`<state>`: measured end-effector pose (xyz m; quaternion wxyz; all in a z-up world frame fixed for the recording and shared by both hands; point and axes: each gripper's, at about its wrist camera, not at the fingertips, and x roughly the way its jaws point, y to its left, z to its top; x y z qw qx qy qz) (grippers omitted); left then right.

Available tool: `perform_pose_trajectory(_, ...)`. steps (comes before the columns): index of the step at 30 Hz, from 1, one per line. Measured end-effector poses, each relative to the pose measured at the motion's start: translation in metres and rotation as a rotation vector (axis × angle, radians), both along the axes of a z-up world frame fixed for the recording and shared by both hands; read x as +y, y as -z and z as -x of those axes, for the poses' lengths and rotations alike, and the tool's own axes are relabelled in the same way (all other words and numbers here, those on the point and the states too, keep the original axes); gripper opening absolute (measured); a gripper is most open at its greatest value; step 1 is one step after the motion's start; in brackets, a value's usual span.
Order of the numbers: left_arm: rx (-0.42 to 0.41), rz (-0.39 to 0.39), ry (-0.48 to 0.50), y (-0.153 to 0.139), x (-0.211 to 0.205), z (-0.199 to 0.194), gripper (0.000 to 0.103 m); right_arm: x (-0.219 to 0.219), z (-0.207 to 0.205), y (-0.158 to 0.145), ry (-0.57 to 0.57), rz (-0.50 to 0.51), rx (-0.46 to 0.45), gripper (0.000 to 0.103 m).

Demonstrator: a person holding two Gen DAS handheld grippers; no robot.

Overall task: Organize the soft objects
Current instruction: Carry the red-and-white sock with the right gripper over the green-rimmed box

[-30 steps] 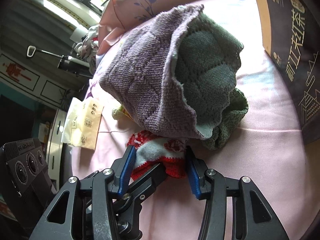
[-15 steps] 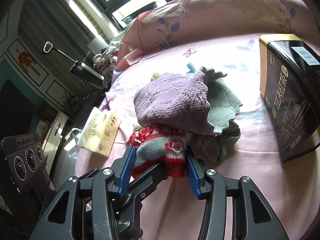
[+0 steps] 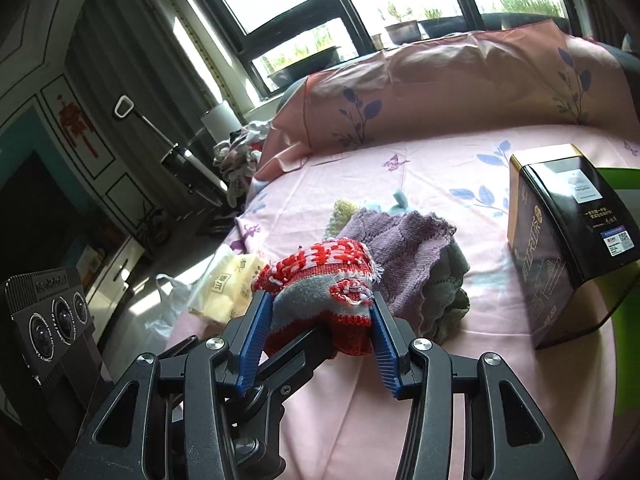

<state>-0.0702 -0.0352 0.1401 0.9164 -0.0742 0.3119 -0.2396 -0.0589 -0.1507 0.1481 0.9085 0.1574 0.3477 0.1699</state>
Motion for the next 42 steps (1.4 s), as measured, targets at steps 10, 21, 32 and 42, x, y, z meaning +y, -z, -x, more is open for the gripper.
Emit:
perform_pose_trajectory(10,-0.063,0.019,0.011,-0.013,-0.004,0.009,0.038,-0.008,0.014,-0.014,0.012,0.011,-0.065,0.051)
perform_pose_trajectory(21,-0.106,0.029,0.019,-0.021,-0.007,0.018,0.038,-0.009,0.026,-0.024,0.016,0.028,-0.111,0.051)
perform_pose_trajectory(32,-0.137,0.040,0.034,-0.026,-0.010,0.023,0.038,-0.013,0.035,-0.033,0.026,0.037,-0.139,0.051)
perform_pose_trajectory(42,-0.156,0.044,0.048,-0.030,-0.018,0.026,0.038,-0.022,0.039,-0.037,0.038,0.034,-0.157,0.051)
